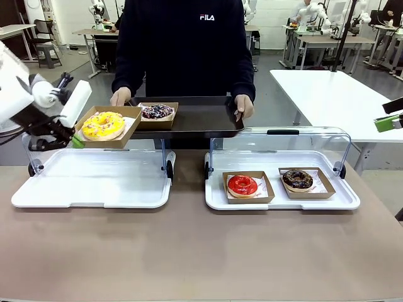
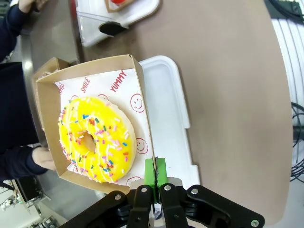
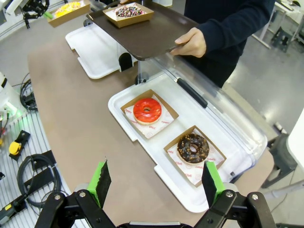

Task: Provide the desired donut to the person.
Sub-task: Place the picked Paper togo box onto the Handle tray extended by the person.

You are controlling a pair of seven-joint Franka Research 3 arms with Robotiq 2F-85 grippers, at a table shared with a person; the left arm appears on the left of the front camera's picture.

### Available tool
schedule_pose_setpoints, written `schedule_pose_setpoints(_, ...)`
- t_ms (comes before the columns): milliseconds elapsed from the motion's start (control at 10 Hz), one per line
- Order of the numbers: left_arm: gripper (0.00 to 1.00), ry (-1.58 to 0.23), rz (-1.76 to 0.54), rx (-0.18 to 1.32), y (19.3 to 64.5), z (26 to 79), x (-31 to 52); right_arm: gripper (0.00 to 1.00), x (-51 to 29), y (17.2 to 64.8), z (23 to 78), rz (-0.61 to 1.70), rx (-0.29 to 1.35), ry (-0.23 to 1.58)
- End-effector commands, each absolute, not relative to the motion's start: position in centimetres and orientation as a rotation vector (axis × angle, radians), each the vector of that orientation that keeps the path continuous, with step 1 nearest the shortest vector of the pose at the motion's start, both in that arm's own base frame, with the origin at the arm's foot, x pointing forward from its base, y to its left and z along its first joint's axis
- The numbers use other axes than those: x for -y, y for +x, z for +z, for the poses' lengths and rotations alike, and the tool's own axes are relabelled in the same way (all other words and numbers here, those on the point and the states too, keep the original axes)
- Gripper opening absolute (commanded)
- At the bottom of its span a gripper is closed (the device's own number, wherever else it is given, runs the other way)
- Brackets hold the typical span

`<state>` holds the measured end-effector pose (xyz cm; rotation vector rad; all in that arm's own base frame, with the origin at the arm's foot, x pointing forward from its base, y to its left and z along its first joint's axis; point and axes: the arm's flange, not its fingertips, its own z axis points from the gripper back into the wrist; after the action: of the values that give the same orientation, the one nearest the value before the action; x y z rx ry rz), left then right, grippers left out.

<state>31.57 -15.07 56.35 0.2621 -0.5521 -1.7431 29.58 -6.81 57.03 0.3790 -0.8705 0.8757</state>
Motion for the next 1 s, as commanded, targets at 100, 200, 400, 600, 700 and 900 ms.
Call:
schedule_pose_setpoints(100, 0.01, 0.193, -1.690, 0.508, 39.4, 62.2, 22.7, 1.00, 6.7, 29.7, 56.7, 0.882, 0.884, 0.397)
schedule_pose_setpoints(200, 0.01, 0.129, -1.680, 0.533, 41.6, 62.9, 25.1, 1.00, 6.7, 29.7, 56.7, 0.882, 0.884, 0.397)
schedule_pose_setpoints(400, 0.01, 0.139, -1.641, 0.517, 45.2, 62.7, 29.2, 1.00, 6.7, 29.7, 56.7, 0.882, 0.884, 0.397)
schedule_pose_setpoints(600, 0.01, 0.123, -1.586, 0.510, 47.8, 60.7, 33.4, 1.00, 6.7, 29.7, 56.7, 0.882, 0.884, 0.397)
schedule_pose_setpoints(700, 0.01, 0.142, -1.565, 0.472, 48.7, 59.5, 34.7, 1.00, 6.7, 29.7, 56.7, 0.882, 0.884, 0.397)
schedule_pose_setpoints(900, 0.01, 0.149, -1.585, 0.431, 50.6, 57.5, 36.1, 1.00, 6.7, 29.7, 56.7, 0.882, 0.884, 0.397)
